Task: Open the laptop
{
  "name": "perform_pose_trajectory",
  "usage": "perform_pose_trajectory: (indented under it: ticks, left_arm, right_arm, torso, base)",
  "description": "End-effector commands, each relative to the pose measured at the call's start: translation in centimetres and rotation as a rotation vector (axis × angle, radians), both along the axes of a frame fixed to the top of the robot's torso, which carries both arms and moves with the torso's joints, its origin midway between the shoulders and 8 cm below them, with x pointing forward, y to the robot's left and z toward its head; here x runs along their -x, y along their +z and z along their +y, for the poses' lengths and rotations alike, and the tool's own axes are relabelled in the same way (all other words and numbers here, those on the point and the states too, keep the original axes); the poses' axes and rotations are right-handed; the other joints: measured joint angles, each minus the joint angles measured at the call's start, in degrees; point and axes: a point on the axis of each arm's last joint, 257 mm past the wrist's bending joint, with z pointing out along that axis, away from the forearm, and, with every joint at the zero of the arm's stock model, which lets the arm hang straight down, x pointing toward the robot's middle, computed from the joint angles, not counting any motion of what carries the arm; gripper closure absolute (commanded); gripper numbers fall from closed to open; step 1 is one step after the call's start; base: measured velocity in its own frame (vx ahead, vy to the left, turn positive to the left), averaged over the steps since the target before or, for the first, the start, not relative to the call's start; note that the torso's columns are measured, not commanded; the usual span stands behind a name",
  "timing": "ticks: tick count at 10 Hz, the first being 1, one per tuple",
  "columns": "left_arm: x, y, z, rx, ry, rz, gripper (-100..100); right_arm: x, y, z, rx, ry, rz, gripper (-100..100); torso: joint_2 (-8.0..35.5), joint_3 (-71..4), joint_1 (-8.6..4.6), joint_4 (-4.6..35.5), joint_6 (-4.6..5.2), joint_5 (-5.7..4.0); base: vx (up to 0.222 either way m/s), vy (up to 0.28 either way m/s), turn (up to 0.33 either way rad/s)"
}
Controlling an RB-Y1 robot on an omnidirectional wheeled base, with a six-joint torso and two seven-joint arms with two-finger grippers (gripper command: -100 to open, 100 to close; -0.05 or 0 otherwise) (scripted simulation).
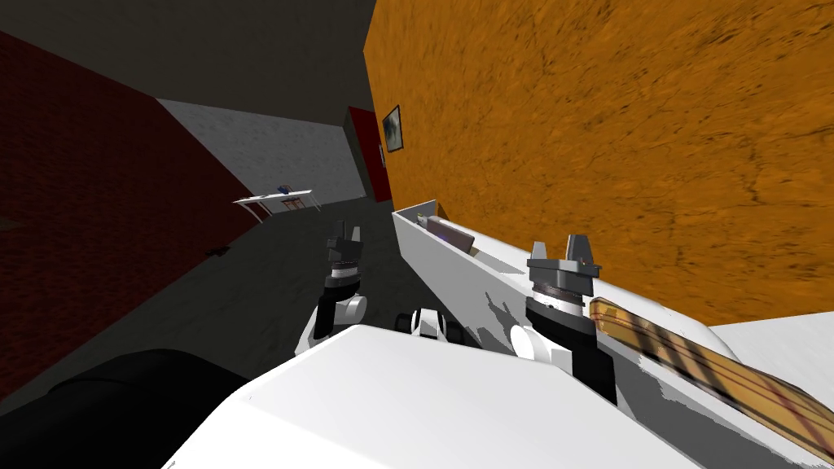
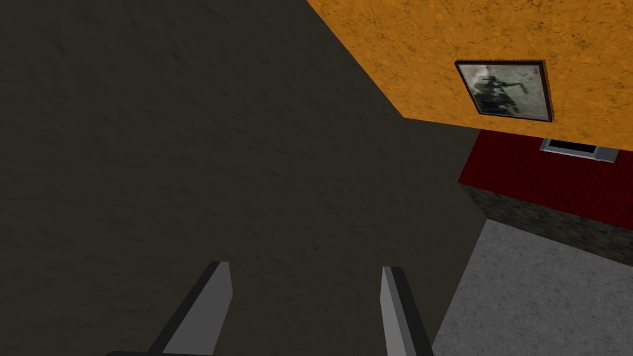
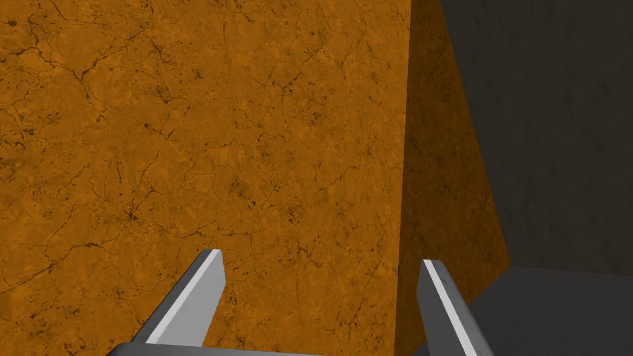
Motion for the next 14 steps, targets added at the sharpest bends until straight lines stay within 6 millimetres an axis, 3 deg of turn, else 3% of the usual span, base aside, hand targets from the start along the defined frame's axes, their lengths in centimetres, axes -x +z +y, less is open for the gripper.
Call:
perform_pose_trajectory:
  ticks: [1, 5, 14]
  left_arm:
    - [0.0, 0.0, 0.0, 0.0, 0.0, 0.0, 0]
    - [0.0, 0.0, 0.0, 0.0, 0.0, 0.0, 0]
    - [0.0, 0.0, 0.0, 0.0, 0.0, 0.0, 0]
  right_arm:
    - [-0.6, -0.9, 0.7, 0.105, 0.015, 0.043, -100]
    - [-1.2, -2.0, 1.3, 0.222, 0.027, 0.09, -100]
    - [-2.7, -7.1, 1.5, 0.632, 0.018, 0.236, -100]
  torso:
    - [0.52, -1.13, 0.02, 0.56, 0.0, 0.01]
    - [0.74, -1.43, 0.02, 0.79, 0.0, 0.0]
    - [0.74, -1.43, 0.07, 0.8, -0.01, 0.02]
  base:
    - [0.004, 0.04, 0.027]
    - [0.007, 0.043, 0.019]
    - [0.014, 0.071, 0.035]
